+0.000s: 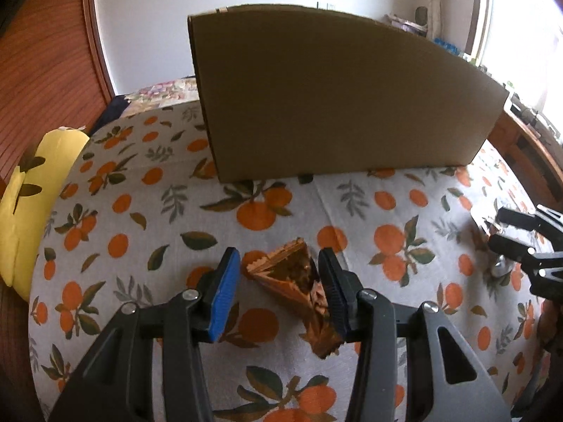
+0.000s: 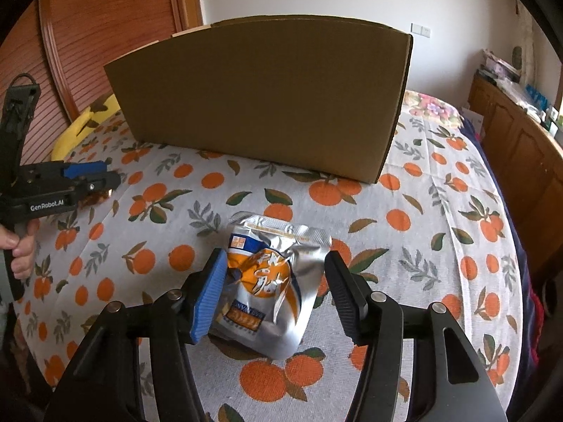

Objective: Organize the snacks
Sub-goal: 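Reach the left tool to the brown wrapper candy while the right tool reaches the silver-orange pouch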

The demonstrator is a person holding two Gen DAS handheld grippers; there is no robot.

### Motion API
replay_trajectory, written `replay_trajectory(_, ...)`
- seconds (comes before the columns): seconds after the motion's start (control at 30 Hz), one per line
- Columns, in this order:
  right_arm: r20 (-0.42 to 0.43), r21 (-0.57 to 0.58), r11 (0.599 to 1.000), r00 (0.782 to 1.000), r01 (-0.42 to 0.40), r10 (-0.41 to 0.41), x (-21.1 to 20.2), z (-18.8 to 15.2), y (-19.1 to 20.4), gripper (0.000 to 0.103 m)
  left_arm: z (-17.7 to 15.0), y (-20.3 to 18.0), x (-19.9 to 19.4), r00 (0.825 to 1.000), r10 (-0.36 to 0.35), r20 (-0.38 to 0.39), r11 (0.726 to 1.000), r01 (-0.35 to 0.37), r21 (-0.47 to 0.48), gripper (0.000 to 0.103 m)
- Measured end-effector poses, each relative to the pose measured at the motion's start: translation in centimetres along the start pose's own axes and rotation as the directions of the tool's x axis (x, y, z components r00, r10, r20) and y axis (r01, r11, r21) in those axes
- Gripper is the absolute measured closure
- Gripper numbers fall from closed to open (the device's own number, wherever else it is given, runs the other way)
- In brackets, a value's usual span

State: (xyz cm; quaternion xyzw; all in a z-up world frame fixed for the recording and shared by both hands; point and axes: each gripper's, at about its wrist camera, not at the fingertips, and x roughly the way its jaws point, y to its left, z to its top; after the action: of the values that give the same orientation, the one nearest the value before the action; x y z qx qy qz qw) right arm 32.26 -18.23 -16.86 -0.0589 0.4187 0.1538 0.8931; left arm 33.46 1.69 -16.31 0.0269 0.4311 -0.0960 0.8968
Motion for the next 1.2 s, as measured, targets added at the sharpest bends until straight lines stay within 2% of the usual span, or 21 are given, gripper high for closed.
replay_trajectory(0.37, 0.003, 0.008, 1.000, 1.000, 0.014, -0.014, 0.1, 0.0, 0.0, 0.044, -1.4, -0.6, -1.4, 0.998, 0.055, -0.019, 0.998, -0.055, 0.004, 0.056)
replay_trajectory(0.9, 0.002, 0.011, 1.000, 1.000, 0.002, -0.002, 0.1, -0.1, -0.1, 0.044, -2.0, -0.6, -2.0, 0.999, 0.042, -0.035, 0.999, -0.042, -0.011, 0.056)
replay_trajectory(1.1, 0.003, 0.013, 1.000, 1.000, -0.003, 0.003, 0.1, -0.1, 0.0, 0.044, -1.8, -0.6, -1.7, 0.999, 0.040, -0.019, 0.999, -0.040, 0.001, 0.051)
replay_trajectory(1.2, 0.002, 0.012, 1.000, 1.000, -0.003, 0.003, 0.1, -0.1, -0.1, 0.044, -2.0, -0.5, -1.7, 0.999, 0.051, -0.005, 0.999, -0.051, -0.001, 0.043)
